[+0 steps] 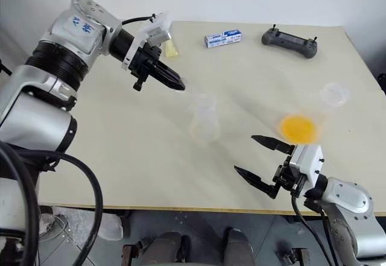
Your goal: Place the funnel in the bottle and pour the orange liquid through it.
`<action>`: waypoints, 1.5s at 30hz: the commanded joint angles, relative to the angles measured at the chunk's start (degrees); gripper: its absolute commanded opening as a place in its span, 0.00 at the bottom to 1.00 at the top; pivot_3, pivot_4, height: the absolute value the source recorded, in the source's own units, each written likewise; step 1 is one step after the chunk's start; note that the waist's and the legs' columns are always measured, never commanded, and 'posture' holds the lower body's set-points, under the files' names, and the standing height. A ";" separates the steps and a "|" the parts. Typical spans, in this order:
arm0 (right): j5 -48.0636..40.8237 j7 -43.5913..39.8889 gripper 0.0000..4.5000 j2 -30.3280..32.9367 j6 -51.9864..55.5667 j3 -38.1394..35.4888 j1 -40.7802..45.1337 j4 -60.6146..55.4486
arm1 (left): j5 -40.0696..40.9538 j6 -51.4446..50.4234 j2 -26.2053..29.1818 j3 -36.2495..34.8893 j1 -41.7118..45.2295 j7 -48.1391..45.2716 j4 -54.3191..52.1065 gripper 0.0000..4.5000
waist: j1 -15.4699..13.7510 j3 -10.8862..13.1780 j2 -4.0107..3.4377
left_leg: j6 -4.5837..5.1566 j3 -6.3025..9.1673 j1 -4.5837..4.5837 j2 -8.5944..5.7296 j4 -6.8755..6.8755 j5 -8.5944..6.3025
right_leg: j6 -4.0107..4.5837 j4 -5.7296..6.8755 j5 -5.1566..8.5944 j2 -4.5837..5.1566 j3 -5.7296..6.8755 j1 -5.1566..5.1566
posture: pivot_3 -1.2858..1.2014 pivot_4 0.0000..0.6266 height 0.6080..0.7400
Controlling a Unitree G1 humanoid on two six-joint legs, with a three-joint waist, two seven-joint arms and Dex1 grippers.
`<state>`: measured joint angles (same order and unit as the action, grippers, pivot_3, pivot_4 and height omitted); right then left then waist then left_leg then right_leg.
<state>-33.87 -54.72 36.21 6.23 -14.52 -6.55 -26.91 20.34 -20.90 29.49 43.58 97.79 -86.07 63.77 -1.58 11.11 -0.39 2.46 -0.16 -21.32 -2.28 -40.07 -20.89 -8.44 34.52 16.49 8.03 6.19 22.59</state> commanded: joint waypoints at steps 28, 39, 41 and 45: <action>1.58 0.69 1.00 -2.22 -3.62 0.92 -2.03 -0.93 | -1.58 -7.07 -7.97 8.08 9.14 -6.43 7.58 0.01 | -0.07 0.02 0.04 | 0.05 -0.03 0.01 -0.01 -0.04 0.00 | 0.00 0.05 0.00 0.00 -0.02 0.00 | 0.52 0.24 1.00; 2.47 1.29 1.00 -2.96 -4.42 1.13 -3.09 -1.55 | -3.28 -8.68 -10.48 6.42 10.09 -6.43 9.56 0.27 | -0.06 0.03 0.06 | 0.06 -0.04 -0.01 -0.02 -0.10 0.01 | 0.00 0.12 0.00 0.01 -0.04 0.01 | 0.52 0.24 1.00; 2.47 1.32 1.00 -2.92 -4.62 1.10 -3.30 -1.59 | -3.49 -9.24 -10.73 5.17 10.40 -6.43 9.93 0.41 | 0.09 0.03 0.06 | 0.06 -0.06 0.00 -0.02 -0.09 0.01 | 0.00 0.12 0.00 0.01 -0.05 0.03 | 0.52 0.24 1.00; 2.34 1.34 1.00 -2.58 -4.74 0.80 -3.26 -1.46 | -3.65 -10.13 -10.56 1.11 11.28 -6.43 10.61 0.69 | 0.15 0.03 0.06 | 0.06 -0.08 0.00 0.00 -0.07 0.01 | 0.00 0.15 0.00 0.00 -0.06 0.06 | 0.52 0.24 1.00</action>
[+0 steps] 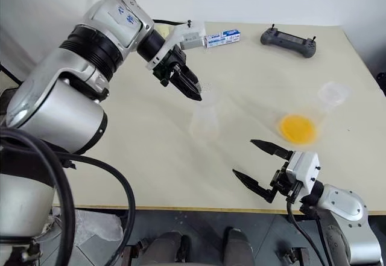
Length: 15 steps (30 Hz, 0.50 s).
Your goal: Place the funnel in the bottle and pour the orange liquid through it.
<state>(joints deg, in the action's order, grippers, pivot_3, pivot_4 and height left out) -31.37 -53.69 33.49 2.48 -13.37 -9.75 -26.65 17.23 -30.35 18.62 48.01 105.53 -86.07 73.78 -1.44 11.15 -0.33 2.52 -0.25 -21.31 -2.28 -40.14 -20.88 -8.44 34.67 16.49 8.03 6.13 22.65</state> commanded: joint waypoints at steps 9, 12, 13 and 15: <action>-0.77 0.22 1.00 1.21 -0.27 -1.83 0.81 -1.25 | 0.44 -0.54 6.26 -13.53 1.87 -6.43 -1.32 1.00 | 0.04 0.00 0.00 | 0.00 -0.04 0.03 0.00 0.00 0.00 | 0.00 0.07 0.00 0.01 -0.05 0.03 | 0.52 0.24 1.00; -0.78 0.73 1.00 1.61 0.18 -2.68 0.76 -1.31 | 1.91 3.05 9.86 -17.88 -3.03 -6.43 -4.82 1.00 | -0.02 0.00 -0.01 | 0.00 -0.03 0.03 -0.02 -0.02 0.00 | 0.00 0.10 0.00 0.04 -0.05 0.03 | 0.52 0.24 1.00; -0.85 1.04 1.00 1.79 0.42 -3.12 0.63 -1.41 | 2.87 4.55 11.51 -19.96 -5.83 -6.43 -7.22 1.00 | 0.07 -0.01 -0.01 | 0.00 -0.03 0.06 -0.03 -0.02 0.00 | 0.00 0.15 0.00 0.07 -0.06 0.03 | 0.52 0.24 1.00; -1.12 1.47 1.00 2.11 0.77 -3.69 0.38 -1.70 | 4.62 6.07 13.44 -24.92 -10.30 -6.43 -11.03 1.00 | 0.16 -0.02 -0.03 | 0.00 -0.02 0.12 -0.02 -0.02 0.00 | 0.00 0.22 0.00 0.08 -0.07 0.03 | 0.52 0.24 1.00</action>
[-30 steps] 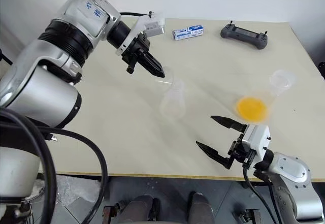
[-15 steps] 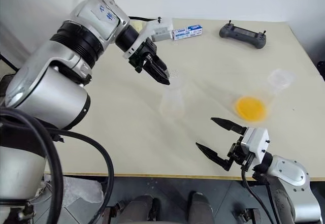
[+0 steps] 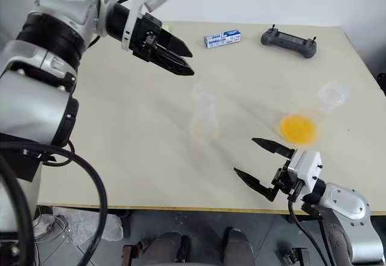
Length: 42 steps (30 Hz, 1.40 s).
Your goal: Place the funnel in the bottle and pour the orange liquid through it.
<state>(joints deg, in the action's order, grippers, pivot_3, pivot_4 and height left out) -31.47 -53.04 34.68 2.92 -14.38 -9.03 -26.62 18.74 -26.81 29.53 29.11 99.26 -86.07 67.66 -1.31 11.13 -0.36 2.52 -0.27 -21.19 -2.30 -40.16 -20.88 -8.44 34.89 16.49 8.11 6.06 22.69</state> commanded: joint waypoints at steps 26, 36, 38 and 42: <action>6.06 30.33 1.00 -12.51 8.78 -15.88 -20.04 -17.03 | 13.82 14.34 -0.05 -36.74 -70.79 14.53 -62.69 1.00 | -0.15 -0.21 -0.27 | -0.01 0.41 0.11 -0.31 -0.40 -0.02 | 0.02 0.61 0.01 0.19 -0.17 -0.12 | 0.52 0.24 1.00; 7.23 32.09 1.00 -11.28 7.28 -18.39 -12.48 -9.14 | 13.96 15.02 2.48 -36.30 -68.58 8.54 -58.36 1.00 | 0.09 -0.29 -0.39 | -0.01 0.18 0.25 -0.23 -0.30 -0.02 | 0.03 0.58 0.02 0.13 -0.31 -0.10 | 0.52 0.24 1.00; 7.00 31.39 1.00 -9.95 7.54 -18.41 -9.83 -7.07 | 13.83 15.26 3.08 -35.85 -68.62 6.93 -58.06 1.00 | 0.04 -0.29 -0.39 | 0.00 0.16 0.25 -0.23 -0.29 -0.02 | 0.03 0.57 0.02 0.13 -0.32 -0.09 | 0.52 0.24 1.00; 6.11 30.89 1.00 -5.80 9.56 -17.93 -1.53 -1.06 | 13.55 15.97 3.91 -35.72 -68.42 5.34 -57.34 1.00 | 0.10 -0.29 -0.39 | 0.01 0.16 0.24 -0.23 -0.29 -0.02 | 0.03 0.55 0.02 0.13 -0.32 -0.10 | 0.52 0.24 1.00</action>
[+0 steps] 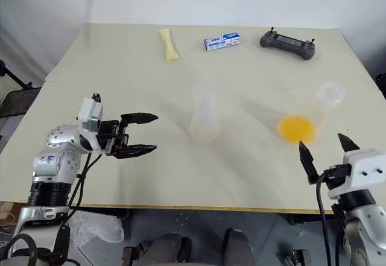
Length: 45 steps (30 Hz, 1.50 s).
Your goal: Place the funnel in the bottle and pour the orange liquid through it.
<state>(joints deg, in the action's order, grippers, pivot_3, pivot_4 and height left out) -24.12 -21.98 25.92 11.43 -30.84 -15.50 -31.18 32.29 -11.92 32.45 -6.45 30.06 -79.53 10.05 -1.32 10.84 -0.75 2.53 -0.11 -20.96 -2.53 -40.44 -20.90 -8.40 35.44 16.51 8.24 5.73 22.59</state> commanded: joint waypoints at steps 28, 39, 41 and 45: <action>-0.69 -4.39 1.00 9.99 5.39 4.46 31.82 24.48 | 0.90 0.35 2.92 -2.90 -2.71 0.94 -2.69 1.00 | 0.21 0.01 -0.04 | 0.07 -0.11 -0.10 0.05 0.13 0.04 | 0.00 -0.28 0.00 0.05 0.09 0.02 | 0.52 0.24 1.00; -2.50 -2.25 0.54 9.63 7.61 3.34 32.21 22.35 | 0.04 2.53 2.02 -1.58 0.08 -0.43 1.51 1.00 | 0.20 0.01 -0.04 | 0.07 -0.12 -0.12 0.06 0.14 0.04 | -0.01 -0.34 0.00 0.05 0.11 0.02 | 0.52 0.24 1.00; -2.79 -1.76 0.54 9.81 8.41 3.66 32.52 20.70 | -0.27 3.04 1.73 -1.27 1.03 -0.87 2.97 1.00 | 0.28 0.01 -0.04 | 0.07 -0.12 -0.12 0.06 0.18 0.04 | -0.01 -0.35 0.00 0.05 0.12 0.03 | 0.52 0.24 1.00; -1.24 0.46 0.54 12.11 13.47 6.90 34.85 12.97 | -2.24 6.01 -0.20 -0.67 4.81 -0.06 8.25 1.00 | 0.18 0.03 -0.06 | 0.07 -0.14 -0.16 0.06 0.18 0.05 | -0.01 -0.35 -0.01 0.05 0.13 0.06 | 0.52 0.24 1.00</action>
<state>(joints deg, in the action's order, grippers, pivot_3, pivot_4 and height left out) -25.23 -22.47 36.12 24.37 -23.95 17.26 -12.24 30.44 -7.65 32.72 -7.12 33.47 -79.80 17.61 -1.13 10.86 -0.81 2.61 -0.26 -21.12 -2.48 -40.26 -20.85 -8.42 35.09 16.50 8.30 5.86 22.66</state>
